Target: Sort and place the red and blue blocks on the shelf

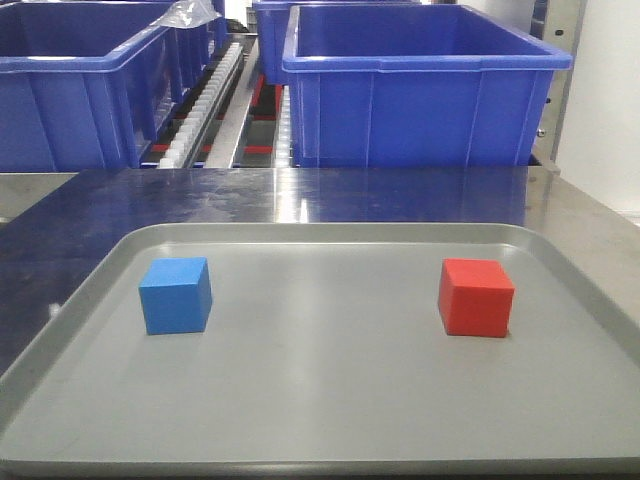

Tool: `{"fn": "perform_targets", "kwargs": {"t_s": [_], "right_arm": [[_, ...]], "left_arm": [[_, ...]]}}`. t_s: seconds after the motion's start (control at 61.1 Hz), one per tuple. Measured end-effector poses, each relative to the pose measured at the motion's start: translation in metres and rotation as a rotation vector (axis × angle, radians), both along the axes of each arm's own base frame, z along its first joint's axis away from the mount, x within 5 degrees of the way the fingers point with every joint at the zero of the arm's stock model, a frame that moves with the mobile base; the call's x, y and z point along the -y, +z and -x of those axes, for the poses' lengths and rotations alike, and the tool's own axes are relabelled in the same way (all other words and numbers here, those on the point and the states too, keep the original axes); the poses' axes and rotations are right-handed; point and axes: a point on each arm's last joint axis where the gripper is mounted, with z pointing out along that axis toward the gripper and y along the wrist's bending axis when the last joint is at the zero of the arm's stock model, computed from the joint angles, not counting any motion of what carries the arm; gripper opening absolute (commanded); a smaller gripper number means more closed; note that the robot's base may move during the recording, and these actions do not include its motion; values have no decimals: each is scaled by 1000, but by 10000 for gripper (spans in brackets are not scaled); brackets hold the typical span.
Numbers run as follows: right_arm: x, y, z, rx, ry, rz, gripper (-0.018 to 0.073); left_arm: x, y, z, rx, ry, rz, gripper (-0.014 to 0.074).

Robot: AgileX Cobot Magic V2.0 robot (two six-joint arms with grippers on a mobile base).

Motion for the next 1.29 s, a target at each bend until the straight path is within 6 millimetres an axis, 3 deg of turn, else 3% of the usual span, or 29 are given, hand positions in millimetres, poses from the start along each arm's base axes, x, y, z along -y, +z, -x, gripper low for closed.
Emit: {"fn": "perform_targets", "kwargs": {"t_s": [0.098, 0.164, 0.328, 0.426, 0.852, 1.294], "right_arm": [[-1, 1, -4, -13, -3, -14, 61], [-1, -1, -5, -24, -3, -13, 117], [-1, -3, -7, -36, -3, -12, 458], [-1, -3, -7, -36, -3, -12, 556], [-11, -13, -13, -123, 17, -57, 548], [-89, -13, -47, -198, 312, -30, 548]], "left_arm": [[0, 0, 0, 0, 0, 0, 126], [0, 0, 0, 0, 0, 0, 126], [0, 0, 0, 0, 0, 0, 126], [0, 0, 0, 0, 0, 0, 126], [0, 0, 0, 0, 0, 0, 126], [0, 0, 0, 0, 0, 0, 126]]}}
